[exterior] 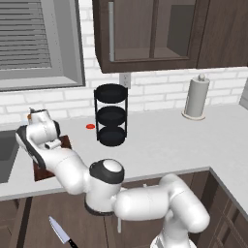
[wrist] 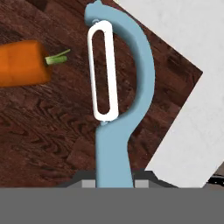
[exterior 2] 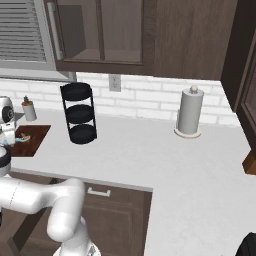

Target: Place the appropriate cutting tool for cutting the carrot skin on the cutting board.

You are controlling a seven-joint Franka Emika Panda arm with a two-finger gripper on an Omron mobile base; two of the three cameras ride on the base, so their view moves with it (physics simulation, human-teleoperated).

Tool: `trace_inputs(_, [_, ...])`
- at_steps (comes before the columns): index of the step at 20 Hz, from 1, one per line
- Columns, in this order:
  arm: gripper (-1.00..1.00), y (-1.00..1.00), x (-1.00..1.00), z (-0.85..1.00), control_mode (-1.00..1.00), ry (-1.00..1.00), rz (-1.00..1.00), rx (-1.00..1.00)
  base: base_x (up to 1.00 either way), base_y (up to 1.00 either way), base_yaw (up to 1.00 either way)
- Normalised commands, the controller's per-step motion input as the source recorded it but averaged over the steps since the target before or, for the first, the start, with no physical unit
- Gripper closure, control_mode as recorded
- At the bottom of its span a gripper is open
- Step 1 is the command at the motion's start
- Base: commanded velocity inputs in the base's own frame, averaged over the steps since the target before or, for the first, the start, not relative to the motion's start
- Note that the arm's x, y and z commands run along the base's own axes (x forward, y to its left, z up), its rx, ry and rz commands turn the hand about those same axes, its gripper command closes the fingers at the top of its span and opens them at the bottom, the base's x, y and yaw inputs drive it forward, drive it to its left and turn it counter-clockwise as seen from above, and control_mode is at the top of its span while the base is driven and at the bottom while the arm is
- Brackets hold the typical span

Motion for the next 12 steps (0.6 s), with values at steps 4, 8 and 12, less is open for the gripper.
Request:
trace_inputs(4, [1.0,0.0,0.0,-0.74,-1.0,0.0,0.0,0.0,0.0,0.0,0.0])
trace_inputs(8, [1.0,0.0,0.0,-0.65,-1.0,0.0,0.0,0.0,0.0,0.0,0.0])
trace_inputs(12, [-1.0,0.0,-0.04,-0.32,-1.0,0.0,0.0,0.0,0.0,0.0,0.0])
